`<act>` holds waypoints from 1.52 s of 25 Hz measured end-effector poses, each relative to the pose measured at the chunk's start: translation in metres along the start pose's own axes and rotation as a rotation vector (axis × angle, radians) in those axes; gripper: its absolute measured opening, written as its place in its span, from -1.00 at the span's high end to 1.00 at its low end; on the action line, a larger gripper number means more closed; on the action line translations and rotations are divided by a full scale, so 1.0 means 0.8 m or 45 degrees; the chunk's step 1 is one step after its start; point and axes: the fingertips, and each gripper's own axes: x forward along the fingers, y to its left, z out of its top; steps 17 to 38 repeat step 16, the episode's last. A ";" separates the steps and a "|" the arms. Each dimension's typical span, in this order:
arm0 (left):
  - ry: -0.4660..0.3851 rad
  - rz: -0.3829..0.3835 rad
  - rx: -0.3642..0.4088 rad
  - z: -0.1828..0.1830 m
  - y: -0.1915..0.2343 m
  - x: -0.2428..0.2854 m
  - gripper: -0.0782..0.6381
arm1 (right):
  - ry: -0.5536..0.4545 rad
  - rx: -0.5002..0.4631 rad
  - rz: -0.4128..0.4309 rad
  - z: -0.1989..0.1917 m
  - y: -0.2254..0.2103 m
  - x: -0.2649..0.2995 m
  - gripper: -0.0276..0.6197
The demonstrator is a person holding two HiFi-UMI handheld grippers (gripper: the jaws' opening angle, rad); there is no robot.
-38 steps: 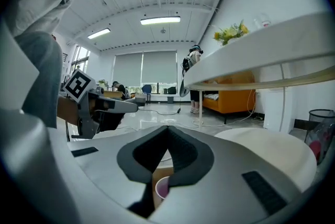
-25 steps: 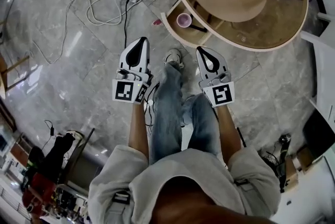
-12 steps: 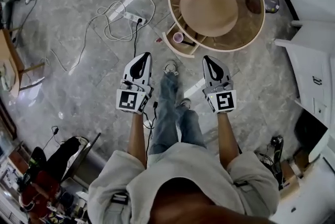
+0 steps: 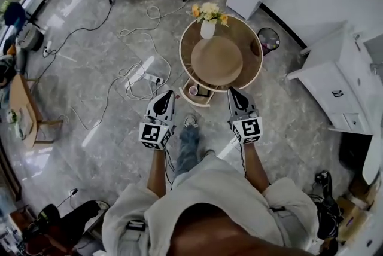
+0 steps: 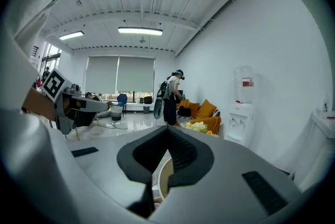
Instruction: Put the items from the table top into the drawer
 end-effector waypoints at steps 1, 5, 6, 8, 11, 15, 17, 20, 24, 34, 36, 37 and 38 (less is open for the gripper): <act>-0.011 -0.011 0.004 0.014 -0.013 -0.006 0.74 | -0.014 0.000 -0.015 0.011 -0.004 -0.016 0.84; -0.029 -0.035 -0.017 0.052 -0.051 -0.014 0.74 | -0.044 0.014 -0.062 0.038 -0.025 -0.062 0.84; -0.033 -0.036 -0.018 0.058 -0.058 -0.014 0.74 | -0.047 0.019 -0.069 0.040 -0.029 -0.071 0.84; -0.032 -0.045 -0.003 0.066 -0.074 -0.018 0.74 | -0.050 0.024 -0.082 0.040 -0.035 -0.092 0.84; -0.045 -0.056 0.025 0.079 -0.098 -0.033 0.74 | -0.060 0.013 -0.095 0.044 -0.037 -0.129 0.84; -0.075 -0.040 0.055 0.093 -0.130 -0.062 0.74 | -0.082 -0.004 -0.097 0.054 -0.036 -0.178 0.84; -0.083 -0.034 0.064 0.097 -0.137 -0.069 0.74 | -0.089 -0.010 -0.097 0.058 -0.035 -0.189 0.84; -0.083 -0.034 0.064 0.097 -0.137 -0.069 0.74 | -0.089 -0.010 -0.097 0.058 -0.035 -0.189 0.84; -0.083 -0.034 0.064 0.097 -0.137 -0.069 0.74 | -0.089 -0.010 -0.097 0.058 -0.035 -0.189 0.84; -0.083 -0.034 0.064 0.097 -0.137 -0.069 0.74 | -0.089 -0.010 -0.097 0.058 -0.035 -0.189 0.84; -0.083 -0.034 0.064 0.097 -0.137 -0.069 0.74 | -0.089 -0.010 -0.097 0.058 -0.035 -0.189 0.84; -0.083 -0.034 0.064 0.097 -0.137 -0.069 0.74 | -0.089 -0.010 -0.097 0.058 -0.035 -0.189 0.84; -0.083 -0.034 0.064 0.097 -0.137 -0.069 0.74 | -0.089 -0.010 -0.097 0.058 -0.035 -0.189 0.84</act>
